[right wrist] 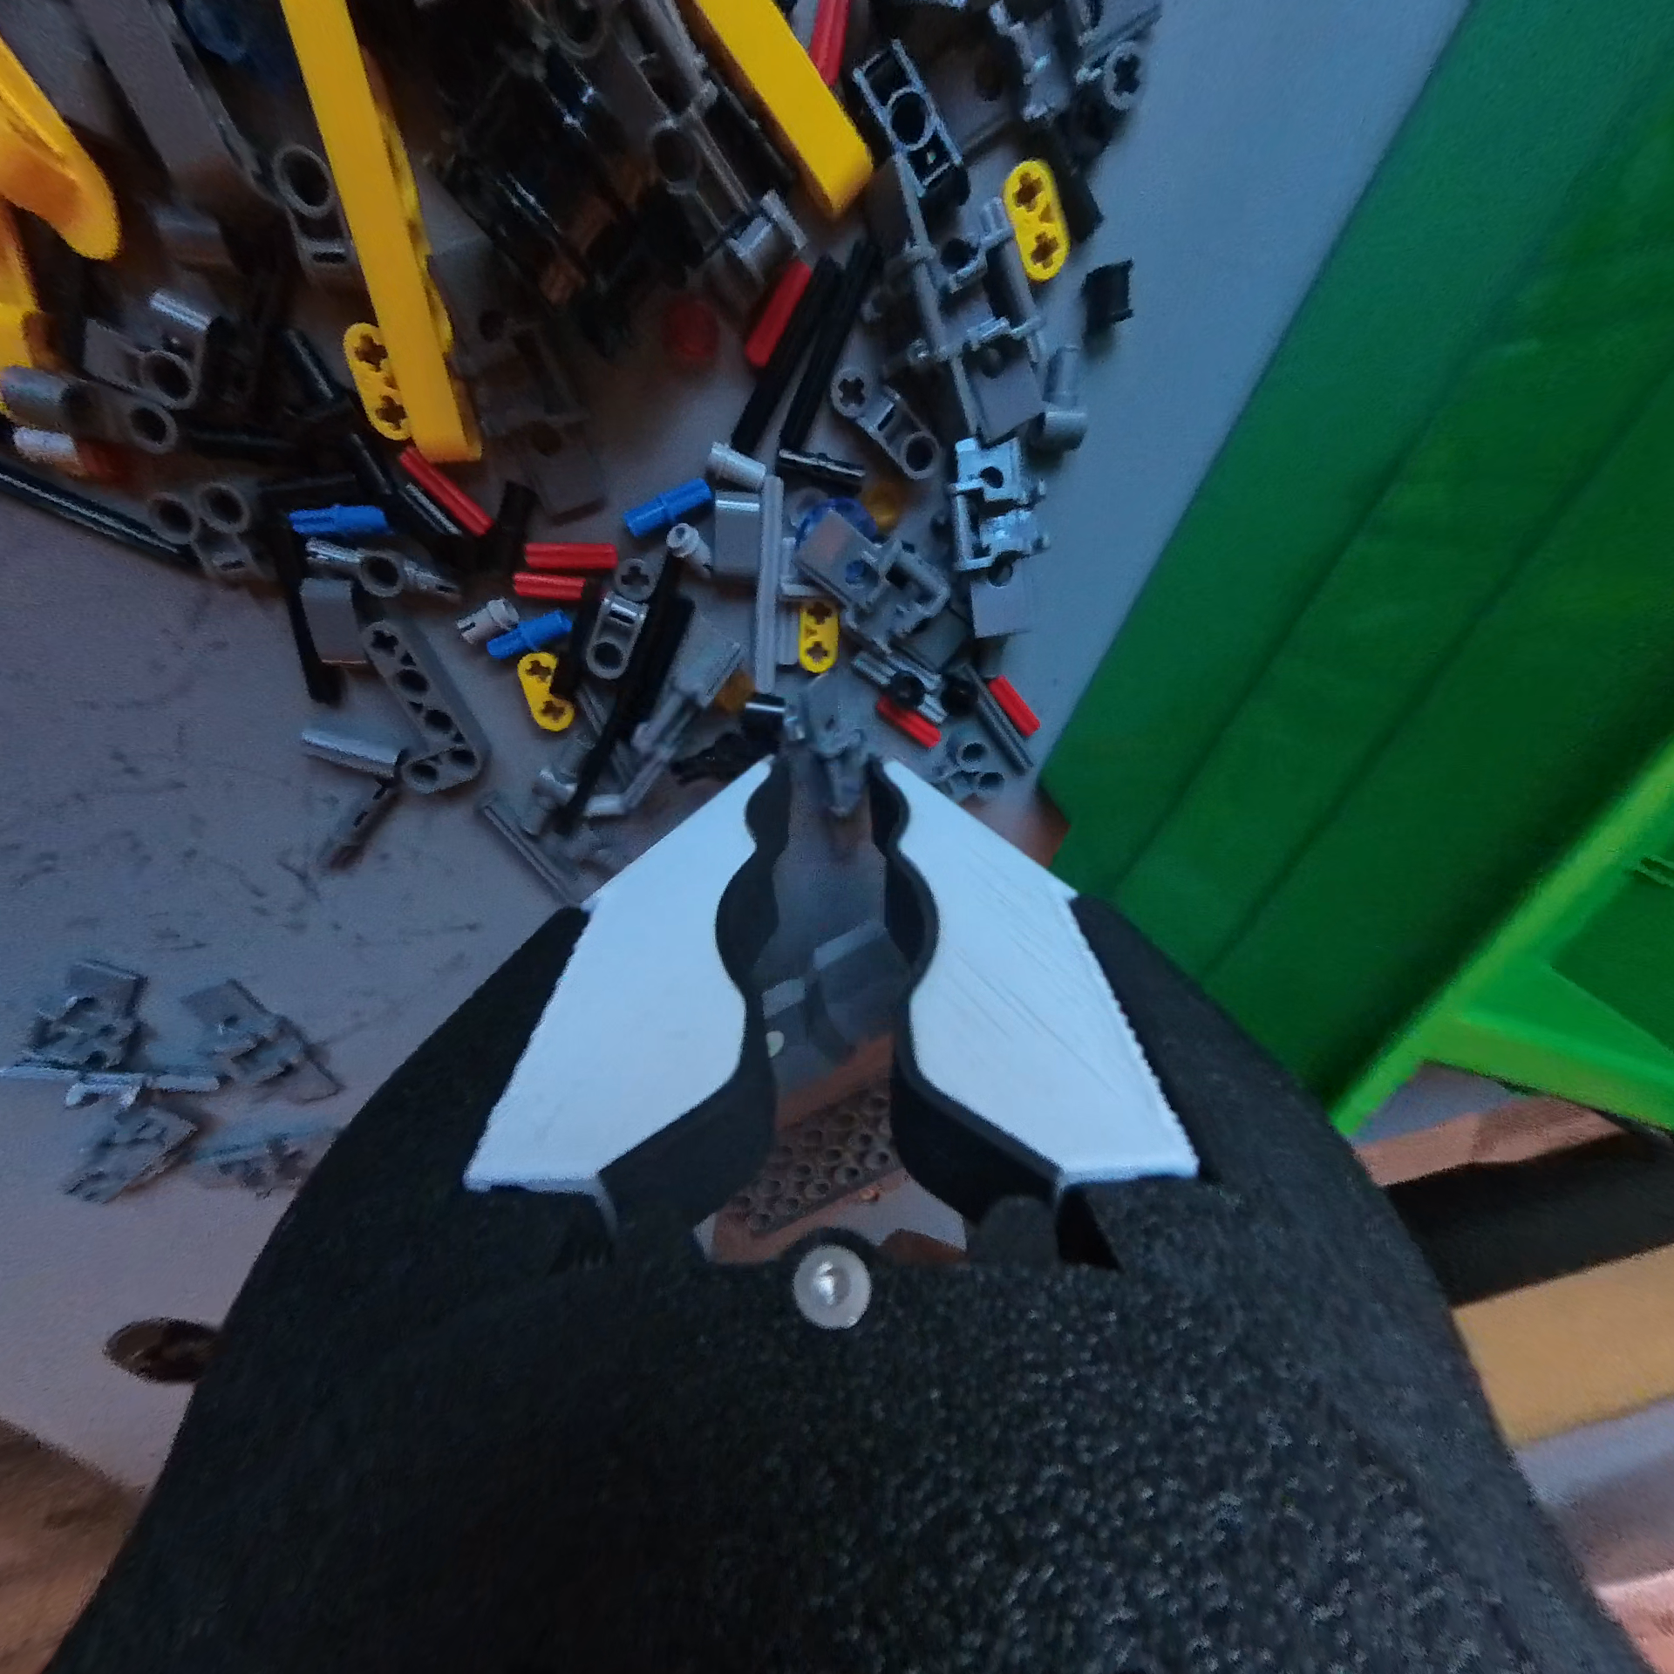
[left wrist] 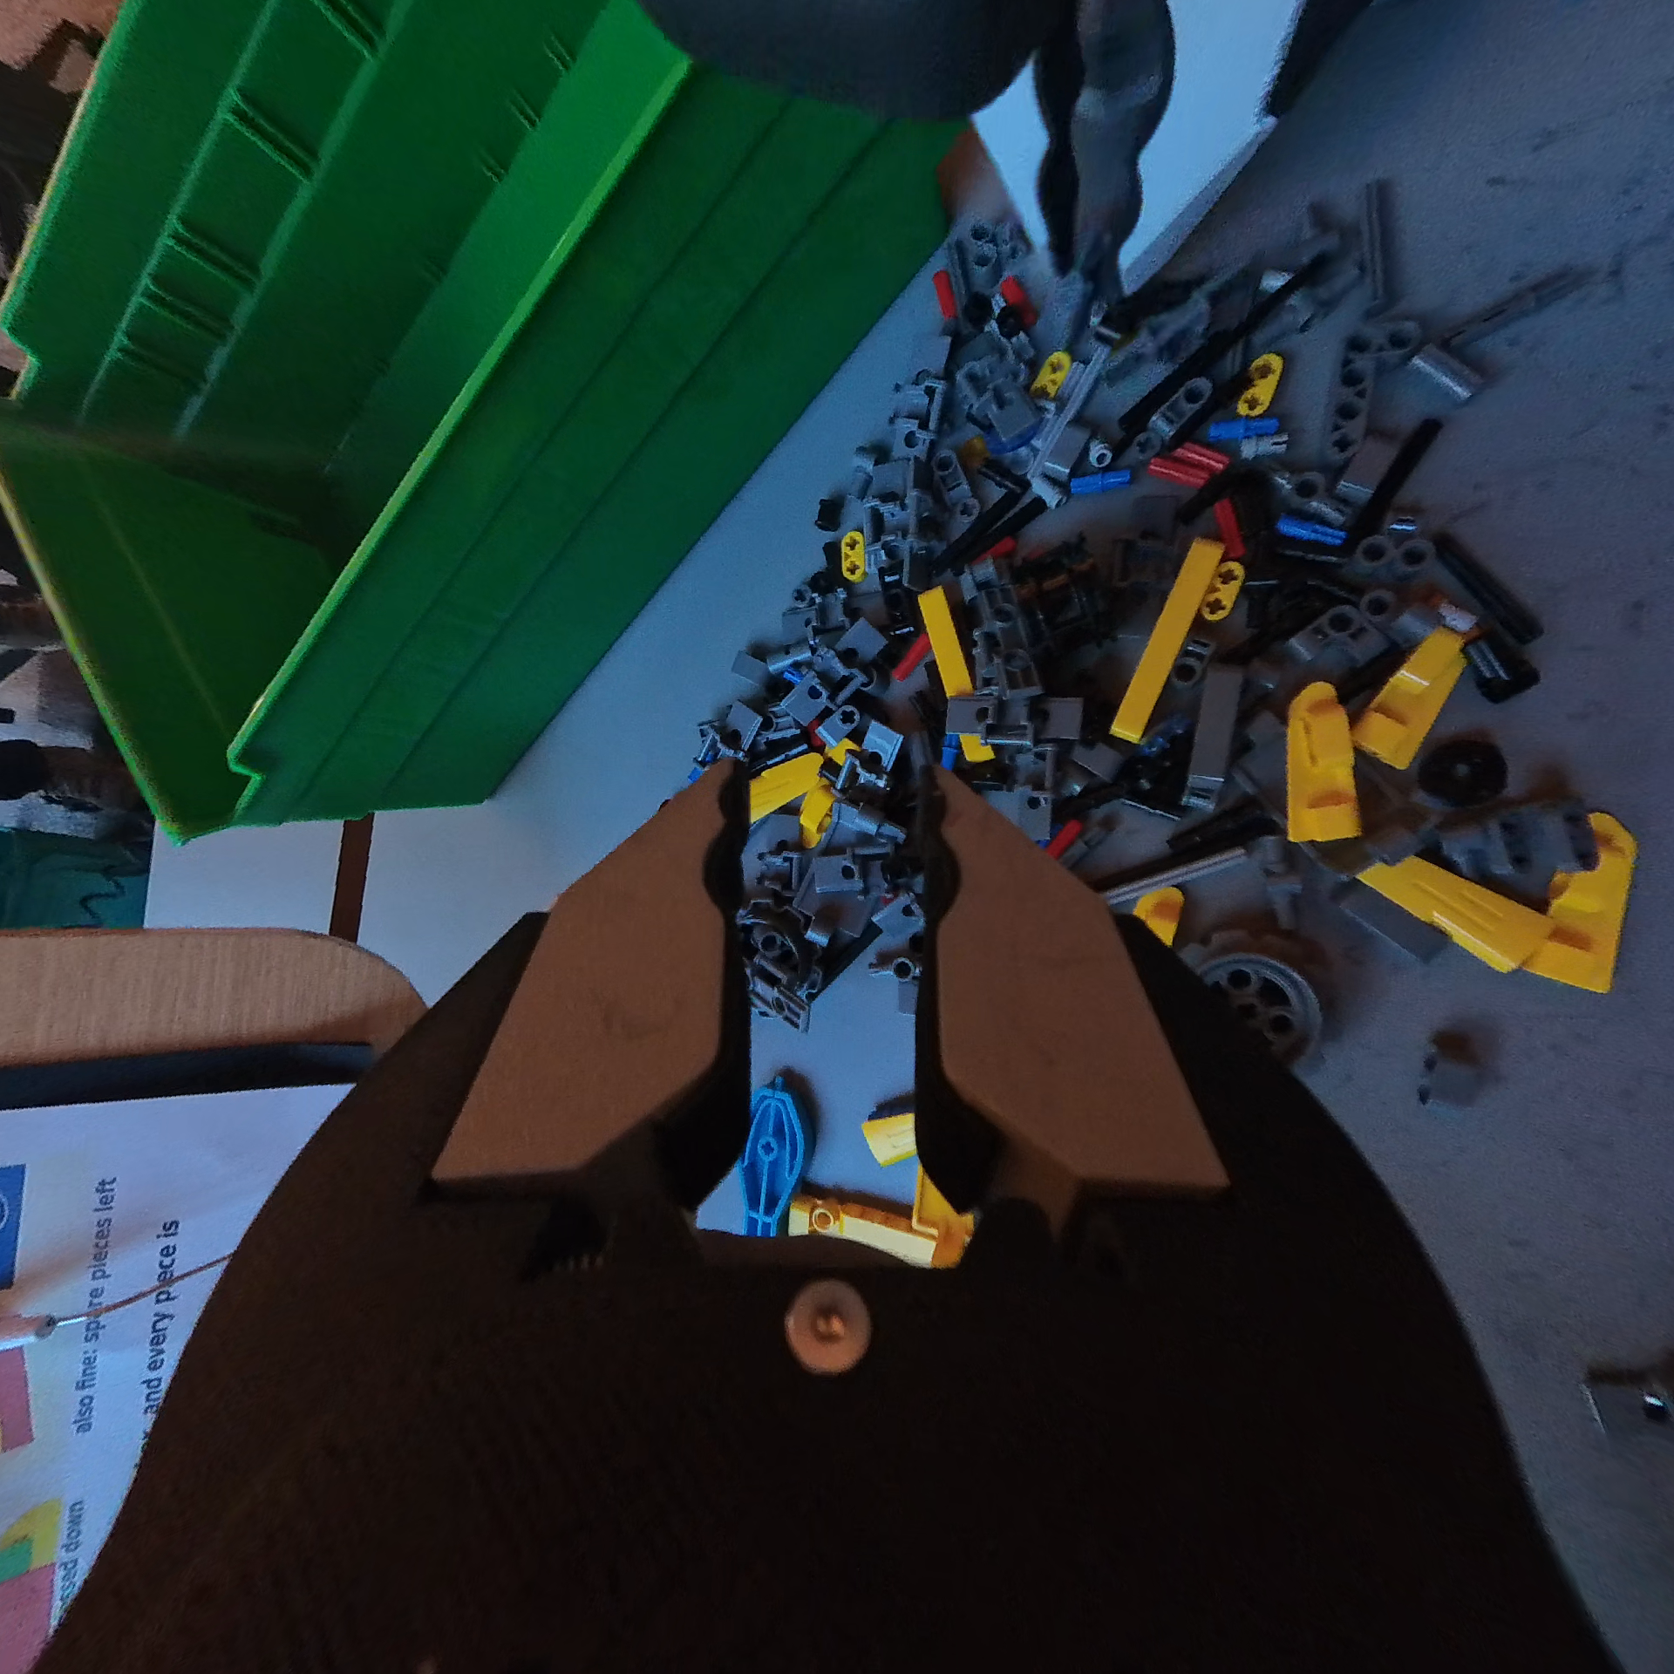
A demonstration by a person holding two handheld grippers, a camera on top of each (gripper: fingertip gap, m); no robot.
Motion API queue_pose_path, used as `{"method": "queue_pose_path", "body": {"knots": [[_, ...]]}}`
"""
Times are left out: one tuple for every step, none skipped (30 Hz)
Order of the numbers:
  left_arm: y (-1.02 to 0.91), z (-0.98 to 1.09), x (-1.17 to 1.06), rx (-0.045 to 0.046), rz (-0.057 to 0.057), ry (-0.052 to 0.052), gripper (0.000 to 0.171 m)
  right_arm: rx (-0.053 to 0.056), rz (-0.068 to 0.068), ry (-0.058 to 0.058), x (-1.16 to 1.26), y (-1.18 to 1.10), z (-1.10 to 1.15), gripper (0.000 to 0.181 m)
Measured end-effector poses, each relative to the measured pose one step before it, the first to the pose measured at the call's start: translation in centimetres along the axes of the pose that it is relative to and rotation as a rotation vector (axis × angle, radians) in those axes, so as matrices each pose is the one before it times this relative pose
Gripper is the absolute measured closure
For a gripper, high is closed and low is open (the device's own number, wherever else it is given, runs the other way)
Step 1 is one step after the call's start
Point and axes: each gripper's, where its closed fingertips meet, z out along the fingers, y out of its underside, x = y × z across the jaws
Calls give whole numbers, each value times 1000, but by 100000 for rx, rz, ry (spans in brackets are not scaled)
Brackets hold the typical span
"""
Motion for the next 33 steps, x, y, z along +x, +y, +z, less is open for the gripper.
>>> {"method": "queue_pose_path", "body": {"knots": [[8, 119, 106, -383, 429, 240, 138, -407, 544, -2935, -366, 13, 70, 172], [5, 101, 109, -371, 458, 195, 138, -182, 377, 225, 65, 29, -18, 172], [-25, 85, 66, -278, 313, 73, 138, 164, -101, 564, 36, 20, -28, 173], [-24, 58, 45, -151, 157, 62, 138, -43, -335, 916, 35, 97, -14, 173], [-4, 17, 26, -145, 67, 34, 138, 79, -137, 336, -79, 106, -41, 173], [7, 1, 9, -57, 18, -43, 138, 99, 217, 263, -93, 131, -71, 173], [22, -31, -32, 31, -28, -115, 138, 351, 223, 531, -86, 113, -160, 173], [15, -47, -64, 64, -196, -169, 138, 787, 245, 763, -80, 56, -256, 173], [17, -43, -59, 91, -316, -102, 138, 1036, 490, 832, -99, 22, -376, 173], [15, -51, -42, 81, -230, -85, 138, 1113, 692, 1745, 17, -9, -506, 173], [12, -41, -51, 73, -92, -135, 138, 1079, 654, 2368, 60, -5, -605, 173], [-3, -58, -28, 139, -25, -116, 138, 1090, 477, 1753, -114, -1, -704, 173], [-25, -49, -2, 178, -10, 16, 138, 1143, 485, 1537, -231, 1, -771, 173], [-21, -56, -1, 164, 18, -22, 139, 749, 810, 1511, -314, 93, -776, 173], [-30, -65, -6, 212, 18, -88, 139, 287, 889, 1017, -503, 244, -767, 173], [-51, -70, 5, 336, 44, -21, 139, 641, 489, 502, -725, 298, -750, 173], [-60, -104, -7, 388, 95, -85, 139, 1099, 420, -66, -931, 333, -683, 173], [-66, -98, -23, 351, 14, -208, 139, 947, 871, -1023, -1116, 435, -576, 173], [-69, -101, -11, 380, -57, -45, 139, 943, 1258, -1709, -1235, 540, -427, 173], [-67, -84, 3, 315, 32, -19, 139, 1078, 1685, -2398, -1311, 610, -264, 173], [-49, -83, -25, 218, 115, -208, 139, 736, 2202, -2335, -1232, 726, -104, 173], [-53, -71, 1, 284, 48, -79, 139, 294, 2485, -1679, -1038, 860, 46, 173], [-51, -53, 13, 271, -3, 66, 139, 38, 2104, -980, -854, 939, 150, 173], [-32, -52, -9, 171, 0, -116, 139, 8, 1732, -712, -706, 931, 199, 173], [-29, -40, -5, 106, 5, -88, 139, 38, 1668, -510, -562, 843, 207, 173], [-30, -39, 2, 112, 46, -17, 139, -57, 1714, -413, -403, 748, 182, 173], [-45, -29, 10, 97, 124, -106, 139, 215, 1581, -842, -361, 525, 124, 173], [-32, -20, 37, 92, 113, -32, 139, 811, 1241, -539, -255, 264, 51, 173], [-15, -9, 50, -21, 75, 130, 139, 921, 1011, -455, -182, 89, 30, 173], [12, 11, 34, -184, 141, -15, 139, 408, 734, -408, -147, 43, 60, 171], [27, 2, 18, -152, 159, -116, 139, -24, 415, 121, -56, 41, 100, 168], [37, -2, 37, -108, 107, 60, 139, -439, 184, 19, -83, 96, 154, 168], [17, -12, 1, -43, 34, 1, 139, -847, -197, -308, -141, 182, 167, 167]]}}
